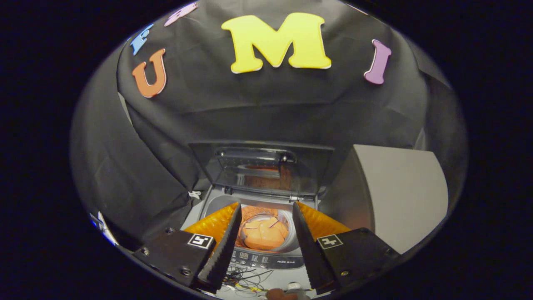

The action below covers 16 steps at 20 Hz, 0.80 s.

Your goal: Put the clothes into the washing machine and then close the washing machine lid.

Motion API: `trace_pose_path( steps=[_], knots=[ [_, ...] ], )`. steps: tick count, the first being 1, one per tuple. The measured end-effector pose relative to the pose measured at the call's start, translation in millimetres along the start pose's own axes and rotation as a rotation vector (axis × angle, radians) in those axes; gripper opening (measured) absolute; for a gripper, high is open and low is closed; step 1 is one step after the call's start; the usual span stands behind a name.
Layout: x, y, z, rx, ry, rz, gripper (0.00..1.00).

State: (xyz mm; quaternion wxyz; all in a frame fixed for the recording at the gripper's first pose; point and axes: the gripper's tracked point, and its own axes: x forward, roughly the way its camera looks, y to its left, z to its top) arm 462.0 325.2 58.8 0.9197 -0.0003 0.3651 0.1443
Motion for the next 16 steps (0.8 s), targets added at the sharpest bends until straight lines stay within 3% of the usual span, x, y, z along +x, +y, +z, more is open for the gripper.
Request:
trace_pose_path(
  steps=[6, 16],
  knots=[
    [-14.8, -5.5, 36.1, 0.042, -0.036, -0.020, 0.76],
    [91.0, -4.8, 104.4, 0.005, 0.012, -0.005, 0.77]
  ],
)
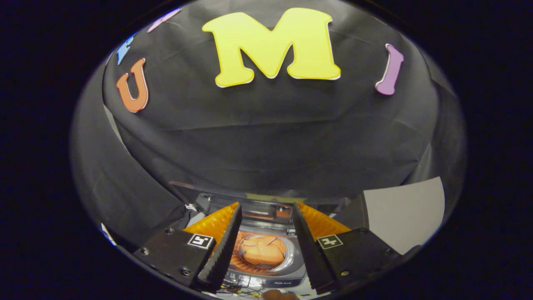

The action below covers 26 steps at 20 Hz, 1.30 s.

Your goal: Put the clothes into the washing machine and then close the washing machine lid.

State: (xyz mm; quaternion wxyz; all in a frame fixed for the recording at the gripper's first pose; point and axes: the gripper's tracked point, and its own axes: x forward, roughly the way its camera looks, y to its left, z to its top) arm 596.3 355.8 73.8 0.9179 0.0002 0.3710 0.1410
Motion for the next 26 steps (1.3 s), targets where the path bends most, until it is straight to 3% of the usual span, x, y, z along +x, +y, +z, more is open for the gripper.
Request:
trace_pose_path(
  steps=[9, 23, 26],
  knots=[
    [80.4, 7.7, 19.3, 0.012, 0.059, 0.006, 0.77],
    [134.0, 24.5, 13.0, 0.007, 0.089, 0.005, 0.77],
    [146.1, 29.4, 0.6, 0.012, 0.121, 0.051, 0.78]
  ],
)
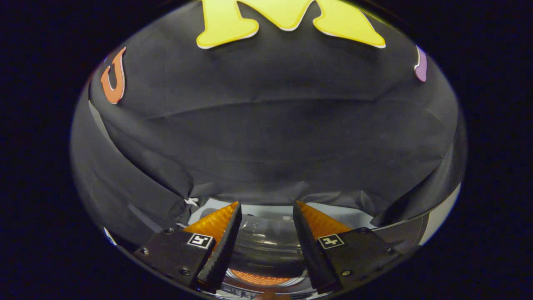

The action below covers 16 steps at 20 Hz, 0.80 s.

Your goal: Put the clothes into the washing machine and then close the washing machine lid.

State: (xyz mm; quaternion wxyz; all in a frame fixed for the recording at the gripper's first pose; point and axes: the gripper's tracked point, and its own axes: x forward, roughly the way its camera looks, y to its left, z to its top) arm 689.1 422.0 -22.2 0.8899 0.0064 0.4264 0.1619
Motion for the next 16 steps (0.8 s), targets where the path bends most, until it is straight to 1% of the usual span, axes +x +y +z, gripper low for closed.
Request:
trace_pose_path(
  steps=[3, 16],
  knots=[
    [-5.9, 1.6, 0.9, -0.010, -0.034, 0.009, 0.80],
    [-27.5, 4.9, -29.0, -0.014, -0.027, 0.000, 0.80]
  ],
)
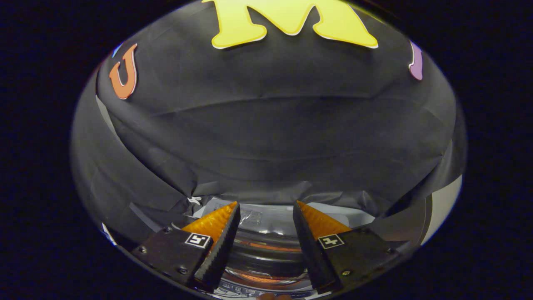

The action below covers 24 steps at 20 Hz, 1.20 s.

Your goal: Put the clothes into the washing machine and then close the washing machine lid.

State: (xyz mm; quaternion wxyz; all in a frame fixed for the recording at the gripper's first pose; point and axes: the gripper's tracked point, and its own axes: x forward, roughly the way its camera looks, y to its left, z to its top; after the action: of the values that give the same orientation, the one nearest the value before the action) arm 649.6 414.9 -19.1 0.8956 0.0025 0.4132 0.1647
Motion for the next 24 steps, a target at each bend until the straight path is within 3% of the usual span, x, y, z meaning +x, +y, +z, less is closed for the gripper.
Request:
trace_pose_path(
  steps=[15, 24],
  knots=[
    [-14.8, 8.9, -28.3, -0.005, -0.018, -0.002, 0.80],
    [-21.0, 18.5, -77.0, 0.005, 0.033, 0.045, 0.82]
  ],
)
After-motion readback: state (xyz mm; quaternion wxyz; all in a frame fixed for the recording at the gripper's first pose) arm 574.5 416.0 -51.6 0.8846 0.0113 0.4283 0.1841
